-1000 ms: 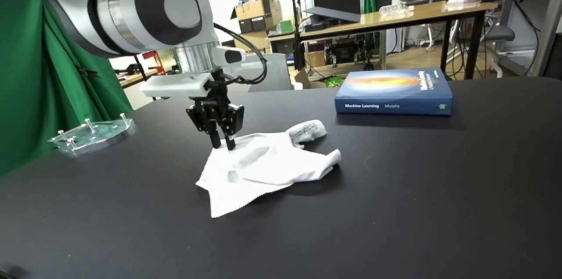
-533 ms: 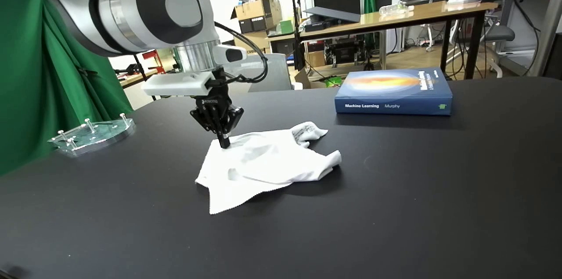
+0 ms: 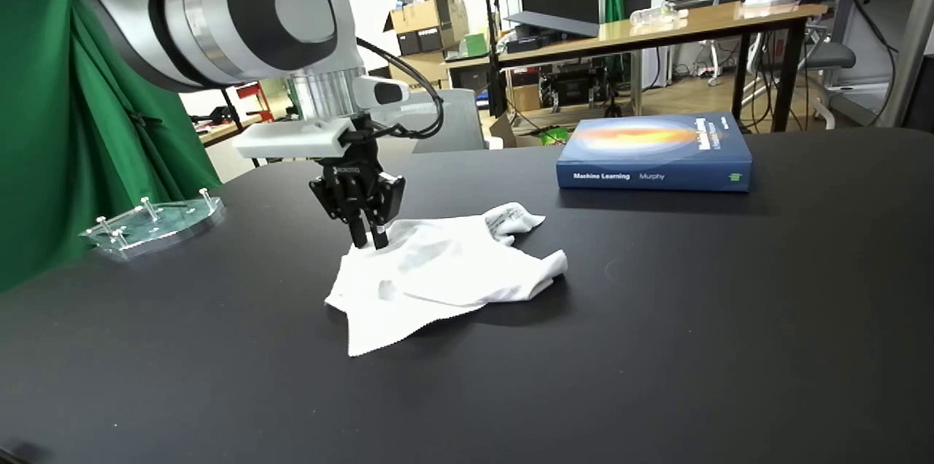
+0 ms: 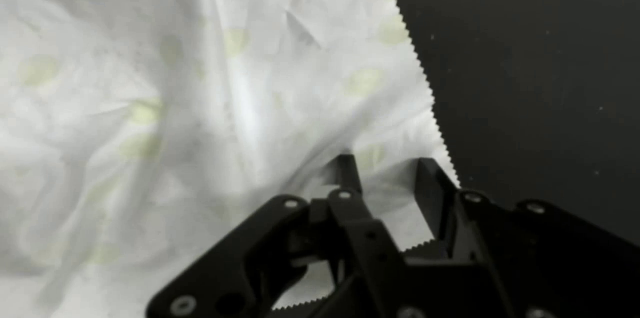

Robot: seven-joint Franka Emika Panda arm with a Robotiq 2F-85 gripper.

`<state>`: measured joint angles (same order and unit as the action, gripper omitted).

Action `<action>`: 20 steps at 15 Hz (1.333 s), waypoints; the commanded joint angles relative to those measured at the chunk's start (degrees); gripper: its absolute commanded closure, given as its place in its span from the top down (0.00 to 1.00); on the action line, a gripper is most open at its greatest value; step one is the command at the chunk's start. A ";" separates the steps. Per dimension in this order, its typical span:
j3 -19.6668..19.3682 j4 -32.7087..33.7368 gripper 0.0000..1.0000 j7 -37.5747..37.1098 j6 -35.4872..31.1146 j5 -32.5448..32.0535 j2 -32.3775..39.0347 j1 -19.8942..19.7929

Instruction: Fold the white cloth

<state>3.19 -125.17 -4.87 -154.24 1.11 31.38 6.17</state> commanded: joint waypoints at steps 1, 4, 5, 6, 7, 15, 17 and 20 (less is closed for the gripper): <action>-0.57 1.41 0.67 -0.67 2.77 -0.80 -0.15 1.03; -0.71 1.71 0.87 -0.74 3.49 -1.36 -0.36 1.73; -0.77 1.91 0.93 -0.78 3.82 -1.48 -0.34 1.94; -0.87 2.14 0.99 -0.82 4.35 -1.69 -0.28 2.16; -0.89 2.34 1.00 -0.77 4.88 -1.88 -0.20 2.29; -0.64 2.76 1.00 -0.29 7.06 -2.00 0.62 1.98; -0.74 2.77 1.00 -0.34 7.14 -2.02 0.80 1.97; -1.08 2.73 1.00 -0.47 7.22 -2.06 1.13 1.91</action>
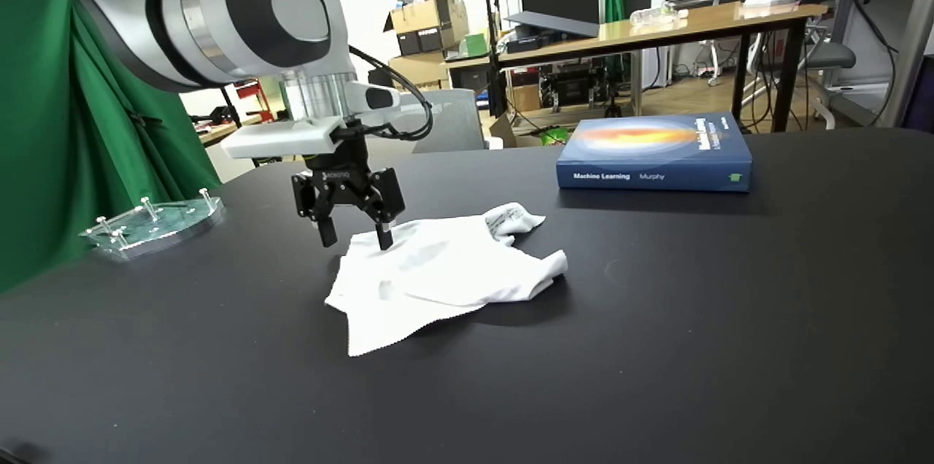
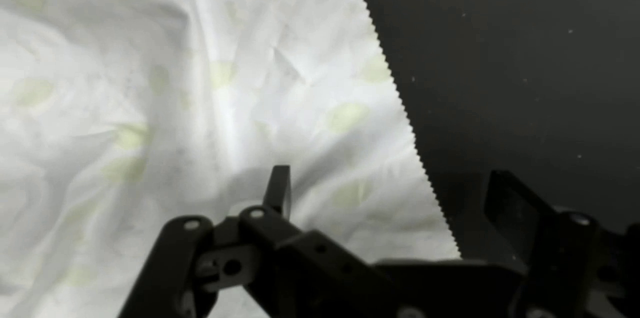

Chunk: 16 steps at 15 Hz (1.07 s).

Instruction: Fold the white cloth

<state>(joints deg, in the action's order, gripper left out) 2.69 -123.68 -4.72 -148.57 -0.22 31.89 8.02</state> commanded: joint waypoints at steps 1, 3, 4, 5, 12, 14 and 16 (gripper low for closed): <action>-0.70 1.21 1.00 -0.61 1.57 -0.69 0.77 -0.02; -0.70 1.16 0.74 -0.37 1.41 -0.41 1.17 -0.39; -0.76 1.10 0.68 -0.44 1.21 -0.34 1.31 -0.46; -0.64 1.13 0.60 -0.33 1.14 -0.15 1.25 -0.62; -0.61 1.34 0.11 -0.37 0.88 -0.19 0.50 -0.59; -0.59 1.30 0.01 -0.43 0.95 -0.36 0.09 -0.37; -0.42 1.10 0.00 -0.45 1.05 -0.67 -0.73 0.10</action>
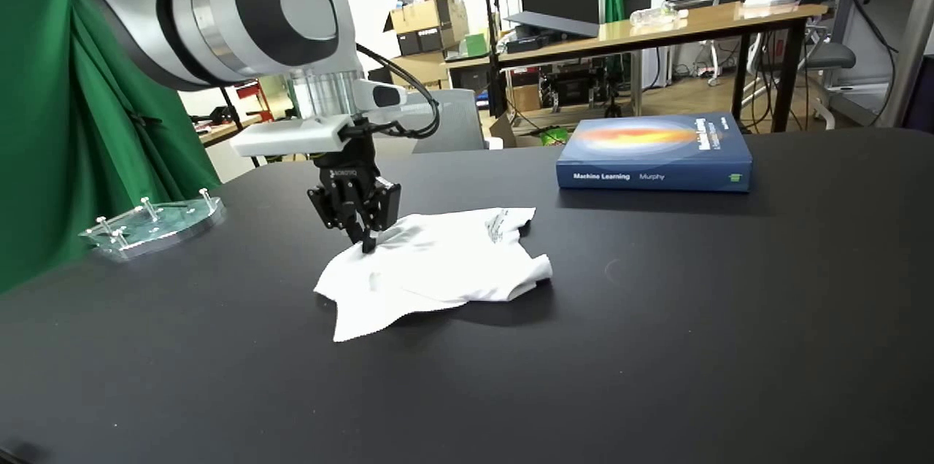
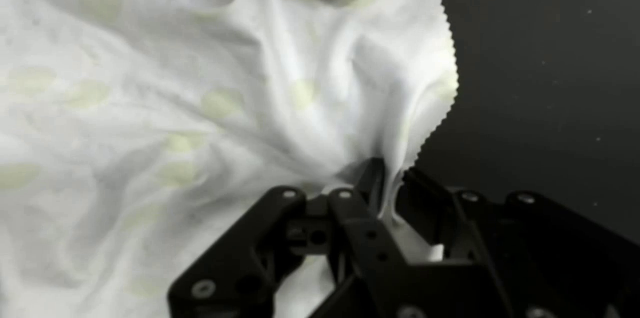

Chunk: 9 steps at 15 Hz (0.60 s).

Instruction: Fold the white cloth

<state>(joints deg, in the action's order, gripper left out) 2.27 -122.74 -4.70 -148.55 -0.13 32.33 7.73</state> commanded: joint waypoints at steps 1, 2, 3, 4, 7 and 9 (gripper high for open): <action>0.08 -0.02 0.03 -0.49 0.97 -0.97 -1.64 0.72; 0.26 -0.33 0.03 -0.68 0.92 -1.17 -2.47 1.22; 0.31 -0.51 0.03 -0.76 1.16 -1.56 -3.19 1.76; 0.12 -0.83 0.03 -1.34 1.45 -2.29 -4.37 2.76; 0.06 -2.25 0.03 -2.35 2.26 -4.60 -8.62 5.12; 0.89 -3.66 0.03 -2.70 2.96 -4.43 -12.04 5.71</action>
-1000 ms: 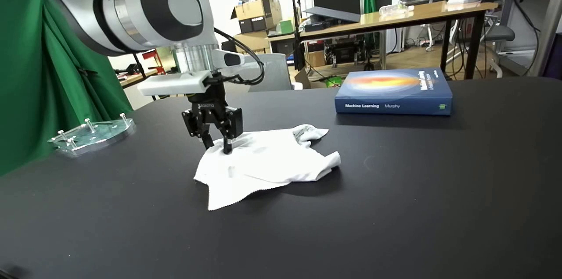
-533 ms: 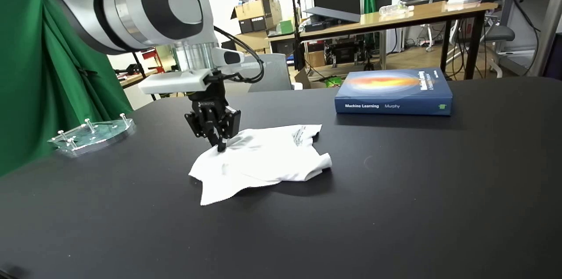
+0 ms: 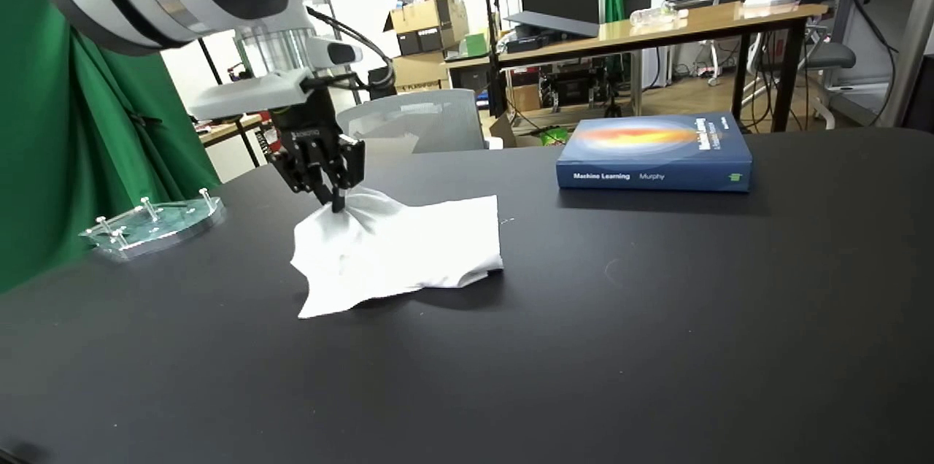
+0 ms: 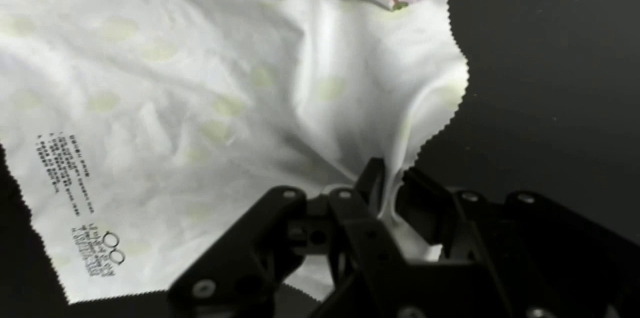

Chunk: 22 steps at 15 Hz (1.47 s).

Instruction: Fold the white cloth

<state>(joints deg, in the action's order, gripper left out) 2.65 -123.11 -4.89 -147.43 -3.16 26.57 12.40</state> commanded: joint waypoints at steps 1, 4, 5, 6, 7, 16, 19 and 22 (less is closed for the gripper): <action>1.14 -4.37 0.03 -2.52 1.93 -0.62 -8.21 0.93; 2.19 -8.72 0.03 -3.57 0.58 1.62 -13.51 -0.15; 2.41 -10.45 0.03 -3.49 -0.40 3.11 -14.89 -0.90; 2.30 -12.26 0.03 -3.73 -1.60 4.51 -16.08 -1.60; 2.11 -14.10 0.03 -3.94 -3.02 6.44 -17.04 -2.48; 2.76 -23.87 0.03 0.81 -16.99 31.73 -16.01 -12.61; 2.62 -24.44 0.03 2.64 -19.38 37.61 -14.12 -14.31; 2.73 -24.26 0.03 3.88 -20.18 41.52 -12.14 -15.63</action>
<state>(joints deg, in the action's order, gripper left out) 4.64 -147.13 -1.79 -166.37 35.03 13.32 -1.74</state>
